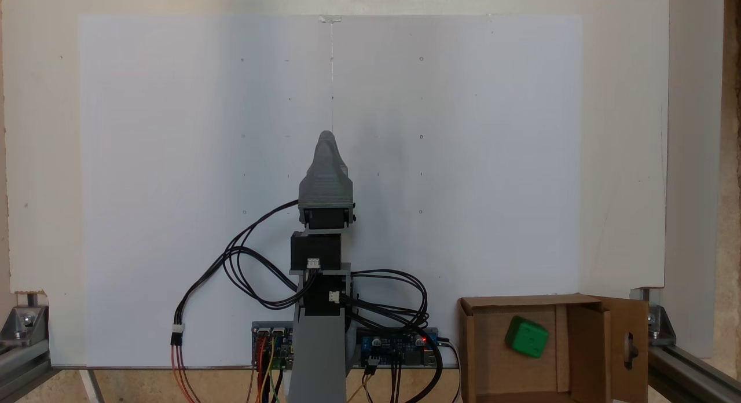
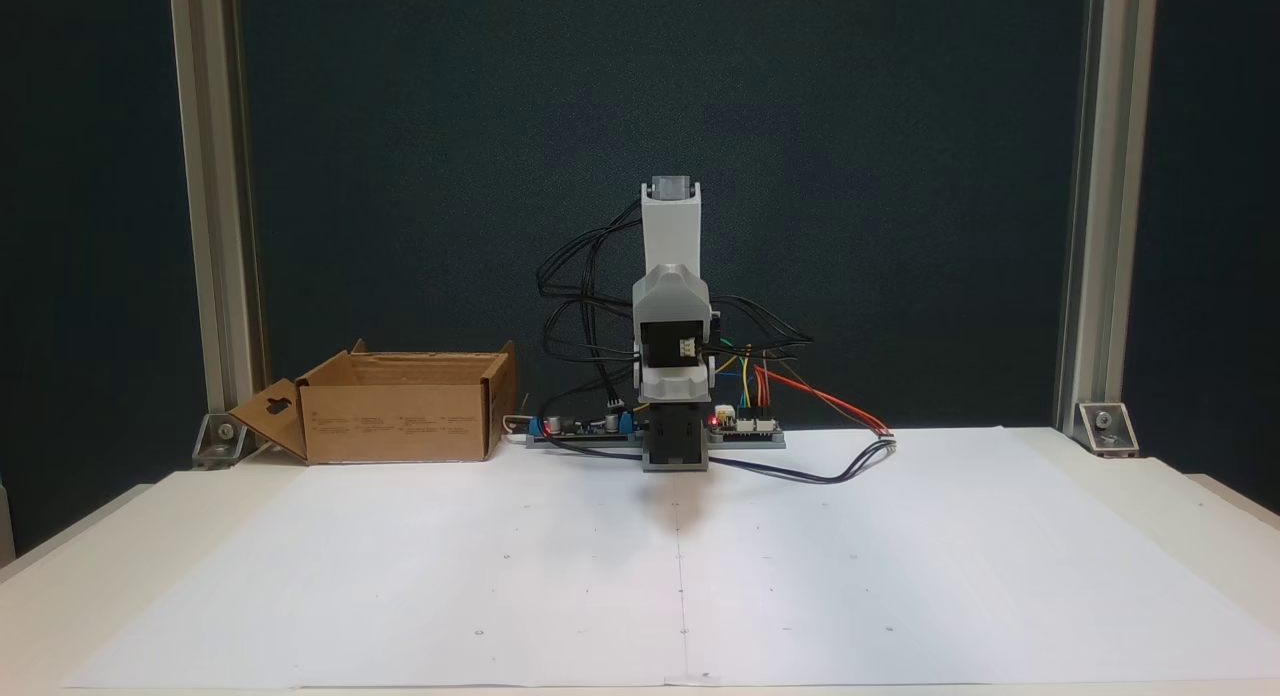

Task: Grasp a green dice and put it in the bin.

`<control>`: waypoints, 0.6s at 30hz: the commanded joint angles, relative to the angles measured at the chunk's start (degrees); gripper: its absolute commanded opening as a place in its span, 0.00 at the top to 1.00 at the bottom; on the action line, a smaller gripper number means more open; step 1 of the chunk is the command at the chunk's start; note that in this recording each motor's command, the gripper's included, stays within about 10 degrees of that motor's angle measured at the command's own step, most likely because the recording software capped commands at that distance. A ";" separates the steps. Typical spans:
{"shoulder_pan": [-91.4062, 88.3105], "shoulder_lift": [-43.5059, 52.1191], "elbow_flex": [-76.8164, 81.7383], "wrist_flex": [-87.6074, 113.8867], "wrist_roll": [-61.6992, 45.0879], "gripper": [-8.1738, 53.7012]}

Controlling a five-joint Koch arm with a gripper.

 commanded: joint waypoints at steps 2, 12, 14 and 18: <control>0.53 5.89 2.90 -3.34 0.62 0.15; 0.44 5.89 2.90 -2.99 0.62 0.15; 0.44 5.89 2.99 -2.99 0.62 0.15; 0.44 5.89 2.90 -2.99 0.62 0.15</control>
